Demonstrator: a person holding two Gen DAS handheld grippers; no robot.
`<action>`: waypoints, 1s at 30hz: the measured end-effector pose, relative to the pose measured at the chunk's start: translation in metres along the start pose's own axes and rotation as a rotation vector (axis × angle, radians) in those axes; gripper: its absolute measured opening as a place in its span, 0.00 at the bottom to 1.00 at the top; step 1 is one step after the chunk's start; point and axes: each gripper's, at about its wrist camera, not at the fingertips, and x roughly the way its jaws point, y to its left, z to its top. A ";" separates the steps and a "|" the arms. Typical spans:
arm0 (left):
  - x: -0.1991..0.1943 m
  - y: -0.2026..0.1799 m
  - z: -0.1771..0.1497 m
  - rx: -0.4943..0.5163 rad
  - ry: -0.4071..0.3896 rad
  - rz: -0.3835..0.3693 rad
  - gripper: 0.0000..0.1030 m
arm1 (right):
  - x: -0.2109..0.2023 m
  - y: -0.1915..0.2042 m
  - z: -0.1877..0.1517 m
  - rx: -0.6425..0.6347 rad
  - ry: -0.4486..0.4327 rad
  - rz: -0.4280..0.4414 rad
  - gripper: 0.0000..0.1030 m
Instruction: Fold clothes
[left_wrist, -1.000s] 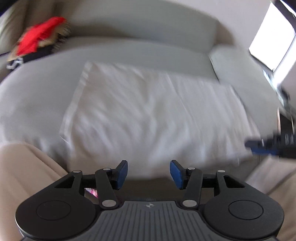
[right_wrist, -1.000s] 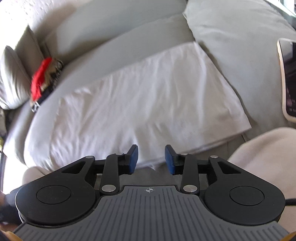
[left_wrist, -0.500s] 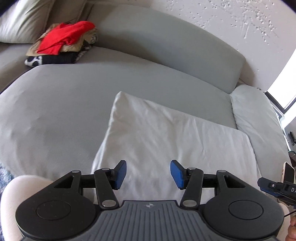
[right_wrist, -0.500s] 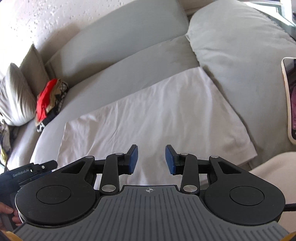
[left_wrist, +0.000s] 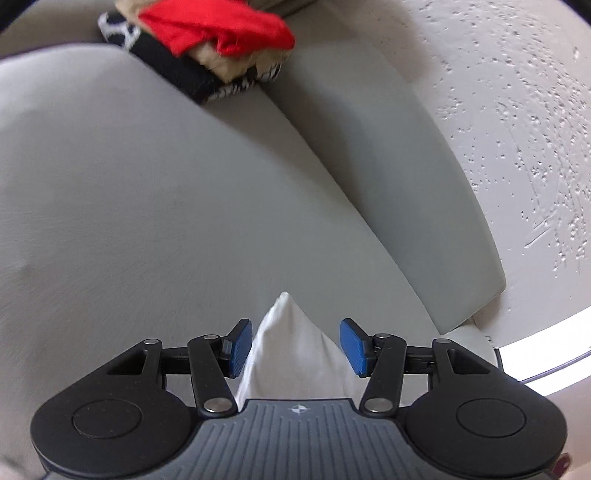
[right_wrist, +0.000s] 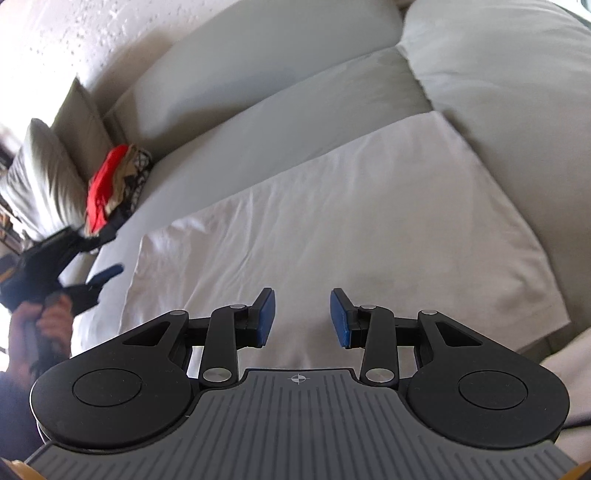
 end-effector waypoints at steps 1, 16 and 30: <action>0.006 0.004 0.002 -0.016 0.015 -0.006 0.49 | 0.003 0.003 0.000 -0.006 0.006 -0.004 0.39; 0.038 0.016 0.009 -0.058 0.157 -0.183 0.48 | 0.025 0.028 -0.001 -0.082 0.074 -0.069 0.44; 0.071 0.033 0.015 -0.271 0.127 -0.253 0.49 | 0.029 0.027 -0.001 -0.086 0.085 -0.066 0.46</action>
